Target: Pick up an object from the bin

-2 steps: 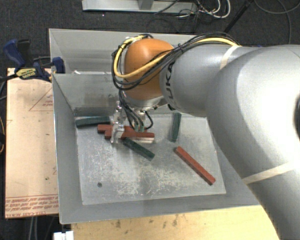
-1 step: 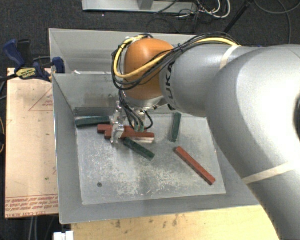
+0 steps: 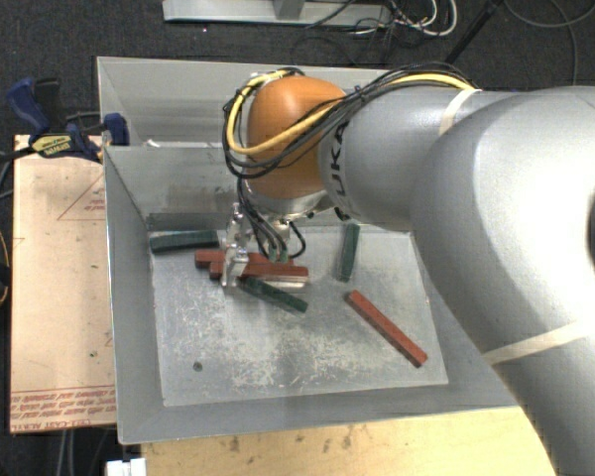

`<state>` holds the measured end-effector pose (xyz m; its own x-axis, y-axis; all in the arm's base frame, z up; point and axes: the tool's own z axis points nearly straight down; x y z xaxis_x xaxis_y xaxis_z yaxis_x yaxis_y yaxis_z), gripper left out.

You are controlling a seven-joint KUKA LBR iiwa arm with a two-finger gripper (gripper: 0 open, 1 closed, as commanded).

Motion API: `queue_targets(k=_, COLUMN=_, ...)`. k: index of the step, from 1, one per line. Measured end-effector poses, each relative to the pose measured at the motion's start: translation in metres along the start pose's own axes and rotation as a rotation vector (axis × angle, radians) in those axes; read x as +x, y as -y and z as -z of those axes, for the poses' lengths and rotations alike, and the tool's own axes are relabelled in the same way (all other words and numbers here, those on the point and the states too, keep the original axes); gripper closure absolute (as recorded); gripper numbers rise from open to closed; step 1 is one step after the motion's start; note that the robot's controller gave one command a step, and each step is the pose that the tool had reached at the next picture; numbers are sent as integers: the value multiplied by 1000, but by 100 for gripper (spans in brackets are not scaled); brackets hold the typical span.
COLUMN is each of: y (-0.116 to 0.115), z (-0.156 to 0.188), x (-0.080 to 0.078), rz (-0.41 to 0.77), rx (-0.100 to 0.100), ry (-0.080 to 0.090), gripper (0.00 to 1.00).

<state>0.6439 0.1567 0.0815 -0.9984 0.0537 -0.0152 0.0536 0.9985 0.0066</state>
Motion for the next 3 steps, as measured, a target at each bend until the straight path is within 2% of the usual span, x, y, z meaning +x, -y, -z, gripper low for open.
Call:
queue_targets(k=1, y=1, z=10, x=23, rz=199, rx=2, ry=-12, gripper=100)
queue_targets(k=2, y=1, z=10, x=23, rz=199, rx=2, ry=-12, gripper=100)
queue_targets(k=3, y=-4, z=136, x=24, rz=188, rx=4, ry=-13, gripper=100)
